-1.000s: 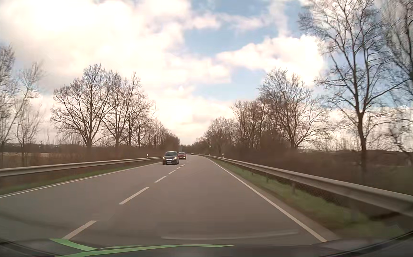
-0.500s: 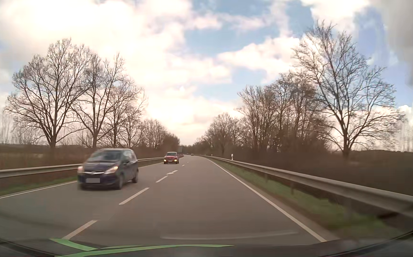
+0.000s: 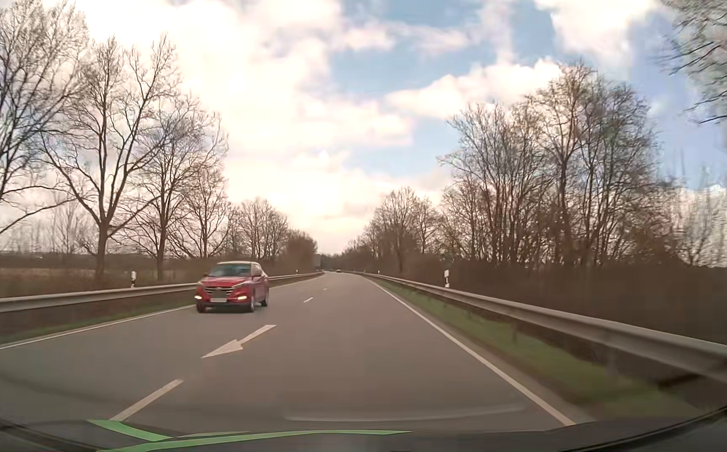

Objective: Follow the waypoints while adhering to traffic rules and regulations

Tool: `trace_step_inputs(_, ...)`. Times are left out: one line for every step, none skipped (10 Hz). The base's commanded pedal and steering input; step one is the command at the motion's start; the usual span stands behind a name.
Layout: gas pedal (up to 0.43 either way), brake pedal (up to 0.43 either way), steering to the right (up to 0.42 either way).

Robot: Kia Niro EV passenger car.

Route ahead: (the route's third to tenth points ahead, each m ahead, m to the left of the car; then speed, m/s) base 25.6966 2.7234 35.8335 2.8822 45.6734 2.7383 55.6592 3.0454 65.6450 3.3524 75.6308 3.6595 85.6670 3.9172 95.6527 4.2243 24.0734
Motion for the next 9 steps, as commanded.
trace_step_inputs(0.248, 0.0, -0.002)
trace_step_inputs(0.248, 0.0, -0.002)
trace_step_inputs(0.248, 0.0, -0.003)
trace_step_inputs(0.248, 0.0, -0.003)
trace_step_inputs(0.248, 0.0, -0.003)
trace_step_inputs(0.248, 0.0, -0.003)
trace_step_inputs(0.248, 0.0, -0.002)
trace_step_inputs(0.248, 0.0, -0.002)
trace_step_inputs(0.248, 0.0, -0.003)
